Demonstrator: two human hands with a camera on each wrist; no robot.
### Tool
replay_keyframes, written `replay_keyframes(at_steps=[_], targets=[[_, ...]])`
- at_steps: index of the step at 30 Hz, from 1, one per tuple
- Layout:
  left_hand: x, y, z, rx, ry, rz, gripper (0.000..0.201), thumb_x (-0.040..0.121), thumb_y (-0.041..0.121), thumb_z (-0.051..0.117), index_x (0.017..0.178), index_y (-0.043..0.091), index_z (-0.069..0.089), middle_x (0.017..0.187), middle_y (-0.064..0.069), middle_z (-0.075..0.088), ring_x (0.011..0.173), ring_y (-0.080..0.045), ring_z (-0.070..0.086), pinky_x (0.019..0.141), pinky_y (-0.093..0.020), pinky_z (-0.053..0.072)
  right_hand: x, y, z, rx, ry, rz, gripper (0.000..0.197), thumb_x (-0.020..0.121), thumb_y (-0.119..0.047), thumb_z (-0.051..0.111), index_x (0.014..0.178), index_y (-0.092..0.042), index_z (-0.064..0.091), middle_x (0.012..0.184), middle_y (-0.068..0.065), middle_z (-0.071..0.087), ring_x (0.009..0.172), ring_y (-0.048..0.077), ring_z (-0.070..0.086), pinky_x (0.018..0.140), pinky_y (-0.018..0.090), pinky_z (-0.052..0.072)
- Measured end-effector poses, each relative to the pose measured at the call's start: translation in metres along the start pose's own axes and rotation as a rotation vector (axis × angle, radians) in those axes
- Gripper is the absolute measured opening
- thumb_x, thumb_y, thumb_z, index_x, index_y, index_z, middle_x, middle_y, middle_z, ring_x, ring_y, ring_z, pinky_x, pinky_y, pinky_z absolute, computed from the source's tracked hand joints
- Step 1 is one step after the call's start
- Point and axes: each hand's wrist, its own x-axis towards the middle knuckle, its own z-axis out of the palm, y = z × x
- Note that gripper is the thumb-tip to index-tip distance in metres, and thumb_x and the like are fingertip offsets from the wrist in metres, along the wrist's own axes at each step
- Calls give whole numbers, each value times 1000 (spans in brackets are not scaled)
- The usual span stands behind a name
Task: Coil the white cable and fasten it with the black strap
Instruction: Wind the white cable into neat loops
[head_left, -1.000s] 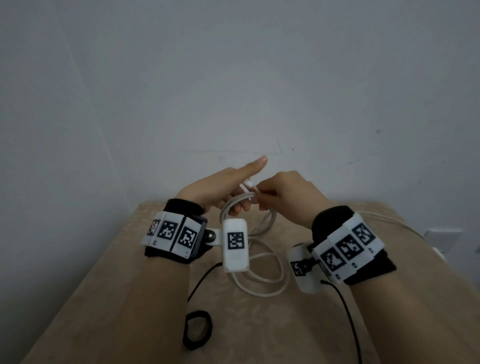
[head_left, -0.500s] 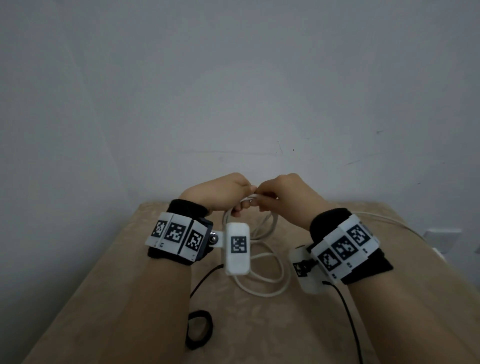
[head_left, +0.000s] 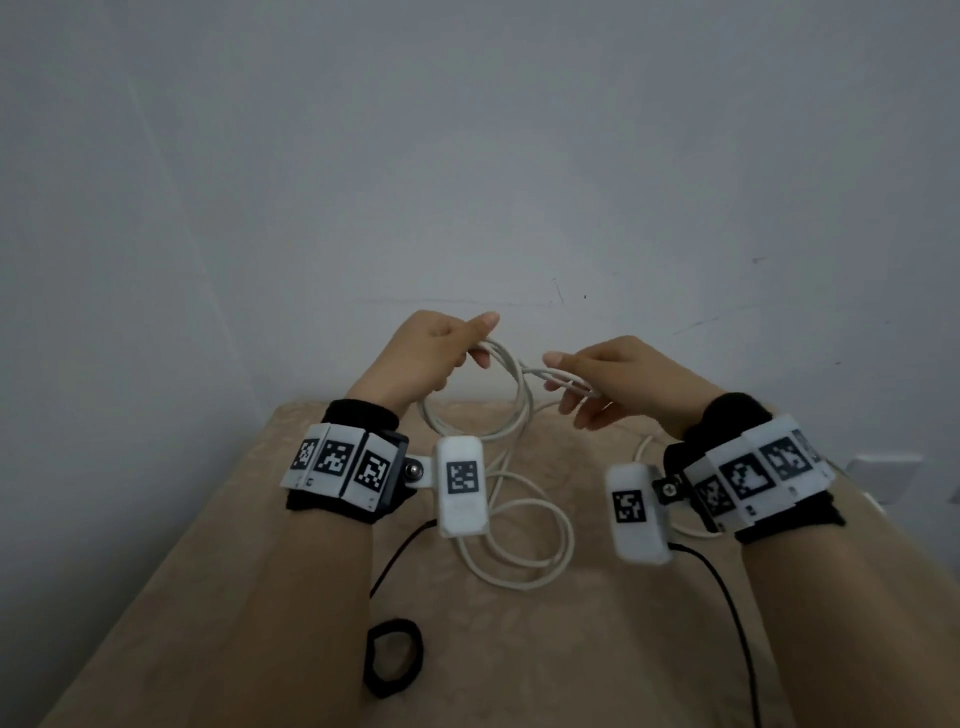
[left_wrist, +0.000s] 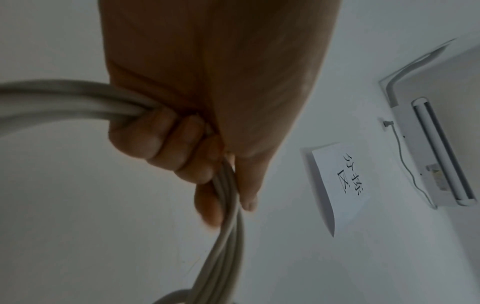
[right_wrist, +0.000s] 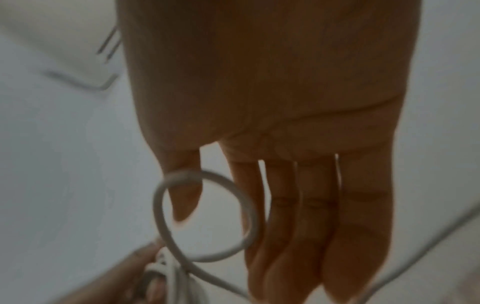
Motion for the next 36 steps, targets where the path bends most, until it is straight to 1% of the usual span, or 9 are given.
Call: replay_keyframes(at_steps=[5, 12, 14, 16, 18, 22, 25, 30, 36], targets=[[1, -1, -9, -93, 75, 31, 47, 96, 42, 51, 56, 16, 52, 54, 3, 30, 44, -10, 24, 44, -22, 22, 3, 2, 3, 389, -33, -18, 15, 90, -8, 60, 77, -5, 66, 56, -1, 57, 51, 9, 55, 54, 19, 52], [2, 2, -14, -319, 123, -35, 44, 96, 38, 53, 59, 15, 49, 46, 9, 27, 38, -5, 19, 38, -17, 17, 11, 3, 5, 753, 138, -63, 11, 88, 3, 57, 83, -1, 65, 60, 3, 65, 63, 13, 64, 68, 26, 59], [2, 3, -16, -382, 126, -56, 44, 96, 37, 52, 58, 16, 47, 46, 9, 26, 38, -5, 19, 37, -17, 16, 12, 0, 5, 964, 193, -90, 11, 91, 5, 53, 93, 4, 64, 58, 4, 60, 54, 10, 60, 59, 23, 58], [2, 4, -19, -419, 127, -78, 44, 96, 37, 52, 58, 17, 46, 46, 10, 26, 37, -5, 18, 36, -17, 15, 11, -1, 2, 1078, 200, -123, 16, 94, -1, 51, 104, 2, 62, 60, -1, 50, 42, 3, 43, 42, 12, 43], [1, 4, -25, -454, 154, -99, 43, 96, 36, 52, 59, 17, 45, 46, 10, 25, 37, -4, 17, 36, -16, 14, 8, -2, -1, 878, 242, -207, 16, 93, -8, 55, 105, -3, 66, 63, -2, 50, 39, 3, 32, 35, 13, 28], [-1, 4, -44, -600, 249, -130, 41, 97, 36, 51, 61, 17, 41, 43, 11, 23, 34, -3, 15, 33, -15, 12, -1, -6, -3, 77, 442, -355, 17, 86, -29, 69, 81, -14, 76, 52, -10, 54, 43, 1, 39, 46, 10, 32], [-2, 3, -50, -748, 299, -127, 41, 98, 36, 49, 62, 18, 40, 42, 11, 23, 33, -2, 16, 31, -15, 13, -3, -7, -4, -6, 409, -379, 20, 83, -38, 70, 78, -20, 77, 45, -9, 39, 42, 5, 31, 46, 11, 27], [-4, 8, -55, -839, 321, -115, 40, 98, 38, 48, 63, 19, 40, 42, 11, 25, 32, -2, 18, 30, -15, 14, -5, -9, -12, -122, 398, -369, 18, 79, -44, 71, 72, -28, 73, 55, -2, 53, 47, 4, 40, 50, 11, 32], [0, 14, -27, -622, 230, -175, 39, 98, 35, 48, 64, 17, 43, 42, 12, 23, 33, -3, 16, 31, -14, 14, 1, -9, 3, -68, 170, -249, 18, 93, -37, 56, 98, -22, 64, 78, -5, 70, 54, 6, 56, 48, 13, 38]])
